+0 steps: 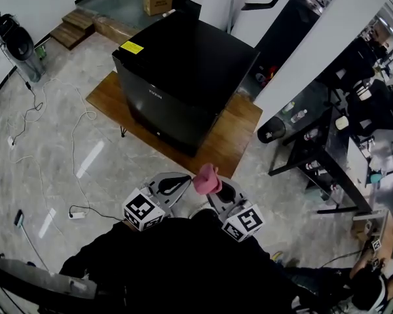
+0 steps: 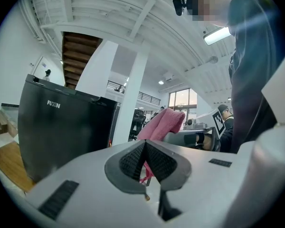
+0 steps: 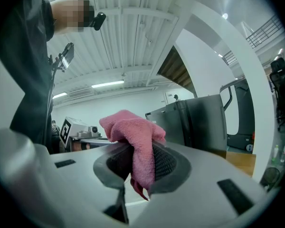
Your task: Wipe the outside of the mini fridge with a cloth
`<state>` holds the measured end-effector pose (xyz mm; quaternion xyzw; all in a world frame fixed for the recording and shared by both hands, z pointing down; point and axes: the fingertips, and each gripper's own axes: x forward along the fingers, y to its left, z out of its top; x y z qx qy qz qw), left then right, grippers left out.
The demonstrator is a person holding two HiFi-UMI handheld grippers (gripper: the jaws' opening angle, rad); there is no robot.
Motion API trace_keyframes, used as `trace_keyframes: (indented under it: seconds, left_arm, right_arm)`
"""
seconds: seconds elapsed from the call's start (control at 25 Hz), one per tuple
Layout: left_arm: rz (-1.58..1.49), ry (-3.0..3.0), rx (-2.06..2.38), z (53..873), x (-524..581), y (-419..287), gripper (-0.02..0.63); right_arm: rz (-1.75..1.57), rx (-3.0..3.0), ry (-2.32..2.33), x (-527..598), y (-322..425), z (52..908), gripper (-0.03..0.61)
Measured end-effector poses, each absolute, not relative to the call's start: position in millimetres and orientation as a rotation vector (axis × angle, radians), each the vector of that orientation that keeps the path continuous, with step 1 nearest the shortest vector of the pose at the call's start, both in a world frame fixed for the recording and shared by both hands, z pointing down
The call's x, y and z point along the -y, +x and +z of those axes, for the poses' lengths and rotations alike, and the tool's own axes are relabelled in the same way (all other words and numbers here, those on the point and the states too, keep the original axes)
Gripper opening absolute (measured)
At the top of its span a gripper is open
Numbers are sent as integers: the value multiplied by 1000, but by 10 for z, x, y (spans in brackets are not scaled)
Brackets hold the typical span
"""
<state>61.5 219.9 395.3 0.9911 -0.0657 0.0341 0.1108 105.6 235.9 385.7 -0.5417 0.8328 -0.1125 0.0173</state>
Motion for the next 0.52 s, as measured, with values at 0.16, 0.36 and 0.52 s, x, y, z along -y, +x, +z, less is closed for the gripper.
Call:
trace_keyframes:
  seconds: [0.16,0.36,0.52]
  left_arm:
    - [120,2906,213,4048,-2202,658,6]
    - [129,2919,215,4049,-2224,574,6]
    - [124,2922,224,4047,-2216,411,6]
  right_arm:
    - [-345,-2614,-1658,-2379,1062,3902,75]
    - [-352,-2621,-1659,-2406,989,3926,75]
    - [-337,-2632,-1657,-2414,852,3893,75]
